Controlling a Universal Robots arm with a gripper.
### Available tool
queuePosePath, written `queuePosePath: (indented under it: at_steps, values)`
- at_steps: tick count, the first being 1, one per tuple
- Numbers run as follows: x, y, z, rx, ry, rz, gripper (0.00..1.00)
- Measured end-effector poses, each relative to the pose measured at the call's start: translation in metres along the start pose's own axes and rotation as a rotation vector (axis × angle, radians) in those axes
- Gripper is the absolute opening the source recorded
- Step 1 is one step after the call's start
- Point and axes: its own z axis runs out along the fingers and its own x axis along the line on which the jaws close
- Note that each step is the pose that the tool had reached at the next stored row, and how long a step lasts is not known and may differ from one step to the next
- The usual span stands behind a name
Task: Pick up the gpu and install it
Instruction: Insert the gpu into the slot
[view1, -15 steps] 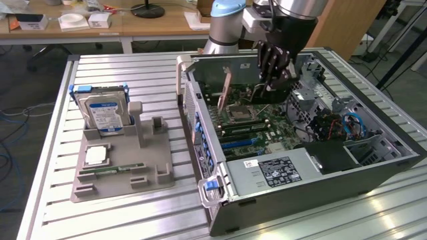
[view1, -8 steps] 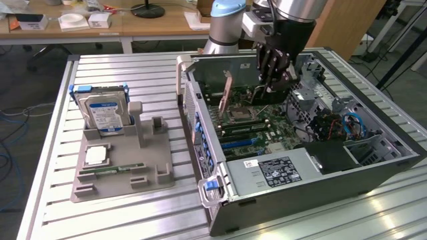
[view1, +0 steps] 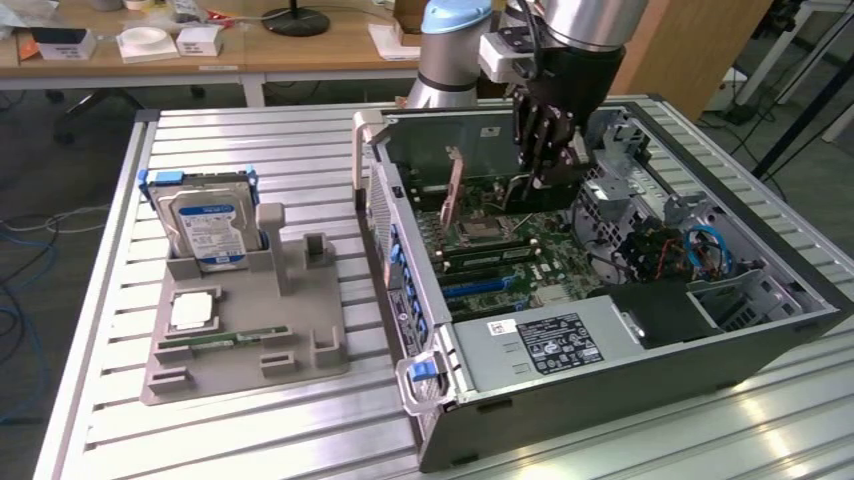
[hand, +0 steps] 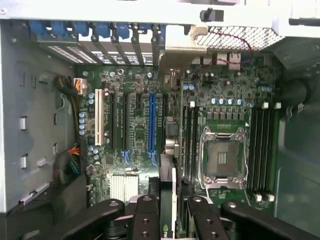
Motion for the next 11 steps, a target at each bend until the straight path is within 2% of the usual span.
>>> queuePosePath:
  at_steps: [5,8,11]
  values:
    - [0.002,0.0007,0.0074,0.0124,0.0021,0.037,0.26]
    - [0.005,0.0027,0.0124,0.0136,0.0036,0.042,0.26]
    - [0.010,0.0104,0.0178,0.0139,0.0032,0.042,0.26]
